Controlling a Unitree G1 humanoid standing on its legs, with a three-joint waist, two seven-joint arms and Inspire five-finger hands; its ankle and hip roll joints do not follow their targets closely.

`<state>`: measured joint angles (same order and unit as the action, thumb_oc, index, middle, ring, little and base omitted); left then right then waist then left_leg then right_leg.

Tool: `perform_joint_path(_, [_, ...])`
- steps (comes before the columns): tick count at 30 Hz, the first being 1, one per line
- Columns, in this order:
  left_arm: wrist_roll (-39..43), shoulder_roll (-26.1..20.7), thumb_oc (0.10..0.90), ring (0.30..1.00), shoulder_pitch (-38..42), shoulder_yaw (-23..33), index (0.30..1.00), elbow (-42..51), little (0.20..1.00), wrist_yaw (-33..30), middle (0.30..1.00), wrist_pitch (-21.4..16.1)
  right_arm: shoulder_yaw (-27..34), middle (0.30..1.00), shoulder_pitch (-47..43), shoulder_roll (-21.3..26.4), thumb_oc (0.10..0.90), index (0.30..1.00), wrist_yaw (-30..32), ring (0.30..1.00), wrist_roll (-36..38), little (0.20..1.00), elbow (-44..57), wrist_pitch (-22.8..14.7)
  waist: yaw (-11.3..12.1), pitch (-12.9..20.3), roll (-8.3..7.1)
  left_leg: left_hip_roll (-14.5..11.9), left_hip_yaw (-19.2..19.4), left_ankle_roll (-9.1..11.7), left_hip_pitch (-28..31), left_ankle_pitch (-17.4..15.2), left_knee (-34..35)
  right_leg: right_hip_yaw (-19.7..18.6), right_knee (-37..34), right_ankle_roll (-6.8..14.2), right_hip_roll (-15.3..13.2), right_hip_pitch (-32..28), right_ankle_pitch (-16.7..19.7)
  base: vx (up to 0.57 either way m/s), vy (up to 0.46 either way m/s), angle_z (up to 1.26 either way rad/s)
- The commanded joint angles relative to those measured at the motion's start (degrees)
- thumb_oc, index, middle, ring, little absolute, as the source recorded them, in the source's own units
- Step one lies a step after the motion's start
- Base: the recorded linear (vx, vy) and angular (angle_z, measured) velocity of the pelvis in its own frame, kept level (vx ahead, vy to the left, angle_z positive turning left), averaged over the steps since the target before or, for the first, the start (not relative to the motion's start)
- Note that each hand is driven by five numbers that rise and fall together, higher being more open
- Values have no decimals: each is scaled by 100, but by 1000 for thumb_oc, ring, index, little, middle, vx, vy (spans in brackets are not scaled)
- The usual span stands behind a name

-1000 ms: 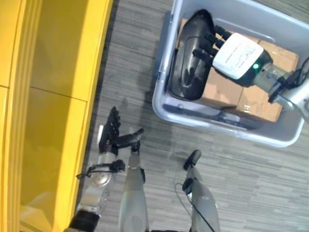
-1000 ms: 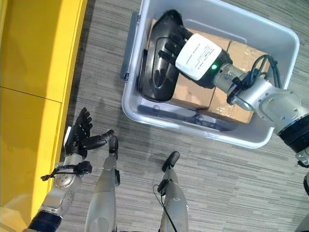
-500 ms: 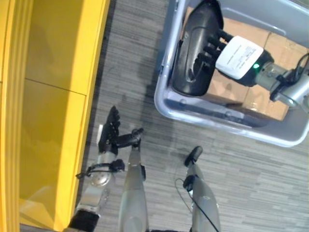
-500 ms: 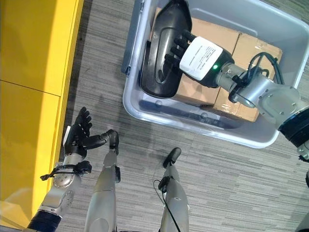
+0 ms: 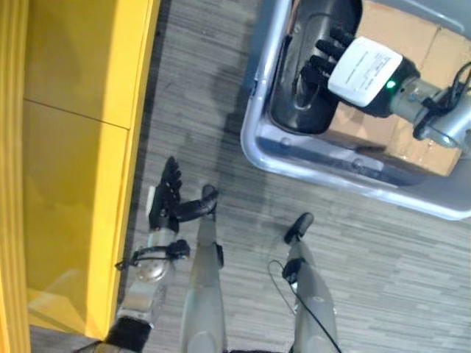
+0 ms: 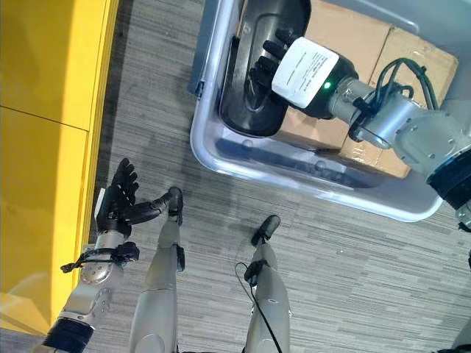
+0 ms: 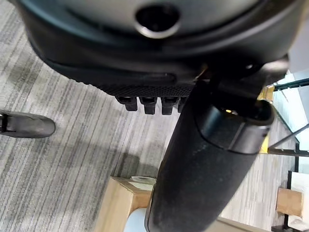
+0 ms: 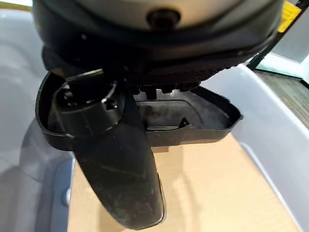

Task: Move parts from the plastic box to the shelf.

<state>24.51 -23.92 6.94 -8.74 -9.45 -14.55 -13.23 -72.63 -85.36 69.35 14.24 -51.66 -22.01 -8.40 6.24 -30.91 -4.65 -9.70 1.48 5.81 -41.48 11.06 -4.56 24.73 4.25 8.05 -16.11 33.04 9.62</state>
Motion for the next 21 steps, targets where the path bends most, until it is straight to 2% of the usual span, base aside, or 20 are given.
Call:
perform_joint_path(1, [79, -266, 900, 1000, -146, 138, 1000, 623, 1000, -63, 1000, -525, -264, 1000, -967, 270, 900, 1000, 131, 1000, 145, 1000, -133, 174, 77, 111, -99, -282, -67, 289, 381, -243, 82, -161, 589, 523, -247, -214, -231, 84, -28, 3])
perform_joint_path(3, [108, -247, 900, 1000, -160, 154, 1000, 617, 1000, -66, 1000, -540, -312, 1000, -944, 252, 900, 1000, 106, 1000, 196, 1000, -266, 163, 76, 111, -93, -260, -28, 240, 201, -142, 53, -97, 597, 451, -273, -51, -145, 23, -13, 3])
perform_joint_path(4, [121, -241, 900, 1000, -173, 145, 1000, 594, 1000, -62, 1000, -548, -318, 1000, -908, 232, 900, 1000, 85, 1000, 225, 1000, -294, 142, 76, 111, -88, -272, -81, 293, 276, -264, 51, -169, 635, 523, -254, -101, -248, 0, 0, 0])
perform_joint_path(13, [226, -280, 900, 1000, -249, 155, 1000, 686, 1000, -74, 1000, -639, -432, 1000, -655, 71, 900, 1000, 21, 1000, 328, 1000, -940, 129, 132, 111, 56, -192, -168, 247, -125, -361, -200, -257, 844, 502, -317, 287, -325, 11, -5, 0])
perform_joint_path(20, [318, -271, 900, 1000, -192, 69, 1000, 678, 1000, -28, 1000, -687, -338, 1000, -182, -262, 900, 1000, -116, 1000, 345, 1000, -1838, 183, 158, 111, 184, -144, -201, 207, -407, -384, -274, -326, 978, 497, -349, 650, -360, 7, -1, 1])
perform_joint_path(21, [326, -264, 900, 1000, -173, 61, 1000, 666, 1000, -28, 1000, -688, -288, 517, -109, -297, 555, 517, -139, 517, 369, 517, -1927, 188, 162, 111, 188, -140, -197, 206, -405, -378, -257, -326, 975, 498, -354, 653, -360, 0, 0, 0])
